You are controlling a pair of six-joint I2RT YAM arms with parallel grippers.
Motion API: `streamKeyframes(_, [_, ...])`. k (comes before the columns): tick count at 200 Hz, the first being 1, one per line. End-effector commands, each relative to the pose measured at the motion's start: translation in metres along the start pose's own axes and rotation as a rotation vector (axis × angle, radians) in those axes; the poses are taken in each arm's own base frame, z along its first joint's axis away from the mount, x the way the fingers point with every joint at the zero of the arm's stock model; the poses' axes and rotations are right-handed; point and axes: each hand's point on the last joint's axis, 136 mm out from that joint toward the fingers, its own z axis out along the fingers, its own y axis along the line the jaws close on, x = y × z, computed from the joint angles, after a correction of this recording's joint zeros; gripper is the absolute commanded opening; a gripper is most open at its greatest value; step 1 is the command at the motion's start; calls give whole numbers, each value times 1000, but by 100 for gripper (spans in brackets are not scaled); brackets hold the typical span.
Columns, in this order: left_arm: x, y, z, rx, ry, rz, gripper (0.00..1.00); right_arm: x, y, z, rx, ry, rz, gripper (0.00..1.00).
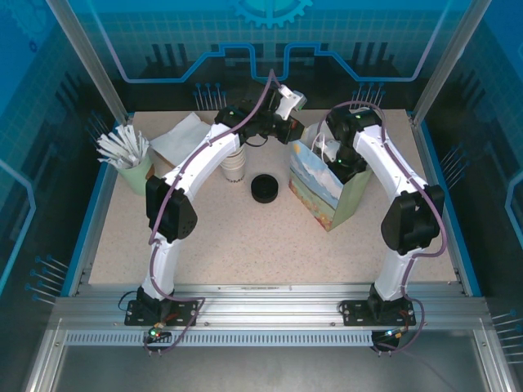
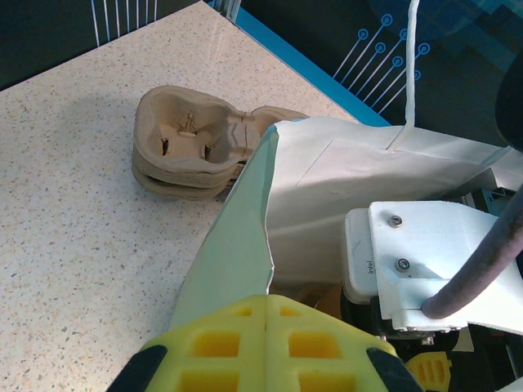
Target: Pack the takeout coffee
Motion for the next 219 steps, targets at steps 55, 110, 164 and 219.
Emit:
streamKeyframes(55, [9, -8, -5, 14, 33, 7, 0, -1, 8, 3, -22, 9, -35, 39])
streamKeyframes(110, [8, -8, -6, 13, 30, 7, 0, -1, 10, 3, -28, 10, -37, 39])
streamKeyframes(164, [8, -7, -5, 12, 32, 5, 0, 0, 10, 2, -31, 12, -35, 39])
streamKeyframes(219, [9, -8, -5, 13, 33, 7, 0, 2, 12, 2, -39, 16, -35, 39])
